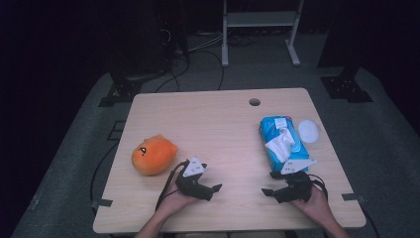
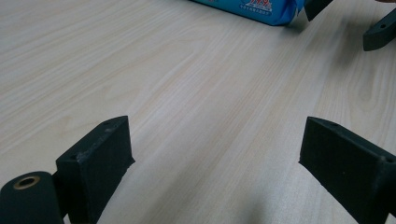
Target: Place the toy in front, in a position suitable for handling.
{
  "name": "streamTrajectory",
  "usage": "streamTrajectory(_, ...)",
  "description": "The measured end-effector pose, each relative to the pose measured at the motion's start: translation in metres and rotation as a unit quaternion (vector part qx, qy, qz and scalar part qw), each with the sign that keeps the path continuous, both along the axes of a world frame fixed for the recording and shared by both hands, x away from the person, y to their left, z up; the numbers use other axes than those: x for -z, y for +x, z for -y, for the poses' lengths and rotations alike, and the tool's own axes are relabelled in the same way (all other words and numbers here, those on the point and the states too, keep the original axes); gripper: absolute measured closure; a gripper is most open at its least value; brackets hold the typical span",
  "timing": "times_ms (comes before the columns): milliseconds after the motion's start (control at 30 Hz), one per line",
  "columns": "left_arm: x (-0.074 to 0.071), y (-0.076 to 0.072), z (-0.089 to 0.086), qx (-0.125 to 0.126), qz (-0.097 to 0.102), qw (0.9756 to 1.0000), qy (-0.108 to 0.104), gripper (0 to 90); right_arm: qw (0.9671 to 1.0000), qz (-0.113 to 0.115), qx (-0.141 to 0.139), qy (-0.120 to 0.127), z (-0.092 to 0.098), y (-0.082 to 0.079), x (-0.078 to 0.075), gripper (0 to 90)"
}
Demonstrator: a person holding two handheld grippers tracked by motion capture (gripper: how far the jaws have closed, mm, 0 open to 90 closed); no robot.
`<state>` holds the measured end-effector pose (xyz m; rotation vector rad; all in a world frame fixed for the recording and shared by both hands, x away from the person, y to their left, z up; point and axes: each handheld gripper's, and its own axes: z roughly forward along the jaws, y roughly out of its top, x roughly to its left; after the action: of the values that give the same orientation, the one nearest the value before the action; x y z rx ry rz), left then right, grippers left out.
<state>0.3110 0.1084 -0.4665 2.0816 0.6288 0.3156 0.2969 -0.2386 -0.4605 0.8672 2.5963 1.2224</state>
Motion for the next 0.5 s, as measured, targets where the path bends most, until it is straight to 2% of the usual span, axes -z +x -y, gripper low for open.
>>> streamTrajectory(167,-0.004,0.001,-0.002,-0.001,0.003,1.0000,-0.005,8.7,1.0000,-0.001,-0.001,0.003,0.001,0.001,0.000,26.3)
streamTrajectory(267,-0.008,0.001,-0.003,-0.002,0.012,0.9999,-0.002,8.7,1.0000,-0.001,-0.002,0.003,0.001,0.002,0.000,26.2)
streamTrajectory(333,-0.013,0.000,-0.005,0.000,0.013,0.9999,-0.008,8.7,1.0000,-0.001,-0.001,0.004,0.000,0.001,0.000,26.2)
streamTrajectory(500,-0.027,0.000,-0.011,-0.004,0.034,0.9993,-0.015,8.6,1.0000,0.000,0.000,0.003,0.001,0.002,0.000,26.3)
